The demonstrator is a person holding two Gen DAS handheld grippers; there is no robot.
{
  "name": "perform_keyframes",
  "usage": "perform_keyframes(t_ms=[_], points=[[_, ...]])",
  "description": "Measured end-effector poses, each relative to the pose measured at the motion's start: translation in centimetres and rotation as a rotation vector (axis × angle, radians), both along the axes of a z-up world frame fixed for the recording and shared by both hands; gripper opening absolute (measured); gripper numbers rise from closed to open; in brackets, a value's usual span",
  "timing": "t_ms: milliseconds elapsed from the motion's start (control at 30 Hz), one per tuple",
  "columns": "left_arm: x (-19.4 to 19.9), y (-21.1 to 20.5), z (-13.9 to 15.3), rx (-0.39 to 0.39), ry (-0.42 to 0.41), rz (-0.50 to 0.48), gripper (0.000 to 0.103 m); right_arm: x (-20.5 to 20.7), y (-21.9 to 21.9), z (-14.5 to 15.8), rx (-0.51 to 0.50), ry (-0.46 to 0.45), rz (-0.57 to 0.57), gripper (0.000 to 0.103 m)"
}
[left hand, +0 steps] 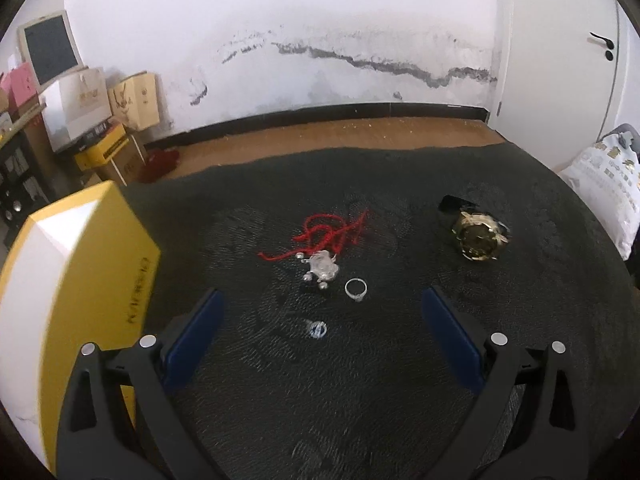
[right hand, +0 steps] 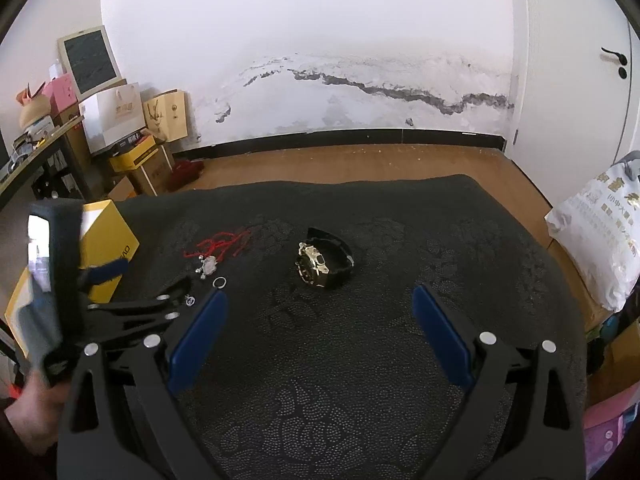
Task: Organize jewelry
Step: 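Move both grippers back over the remaining jewelry on the rug, then grasp the silver pendant on red string with the left gripper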
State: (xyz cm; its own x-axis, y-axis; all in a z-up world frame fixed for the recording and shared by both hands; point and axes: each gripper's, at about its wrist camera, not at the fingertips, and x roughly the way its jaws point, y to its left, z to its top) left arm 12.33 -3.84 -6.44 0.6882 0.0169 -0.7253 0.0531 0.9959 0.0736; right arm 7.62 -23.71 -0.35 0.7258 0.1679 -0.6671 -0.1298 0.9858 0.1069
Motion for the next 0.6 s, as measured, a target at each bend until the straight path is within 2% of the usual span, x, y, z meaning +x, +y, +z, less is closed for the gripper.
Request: perform_keyframes(t_ms=[100, 267, 500, 600], points=[[2.0, -0.2, -1.5, -0.009, 0.011, 0.017, 0.096, 0.0, -0.1, -0.1, -0.004, -0.002, 0.004, 0.091], [5.4, 0.0, -5.0, -0.026, 0.091, 0.053, 0.096, 0.2, -0.3, -0.3, 0.001, 0.004, 0.013, 0.091], [7.8, 0.3, -7.0, -0.032, 0.136, 0.111, 0.096, 0.7, -0.9, -0.5, 0.021, 0.017, 0.020, 0.091], [8.2, 0.3, -7.2, -0.049, 0.124, 0.128, 0.096, 0.9, -1.1, -0.7, 0.027, 0.024, 0.022, 0.091]])
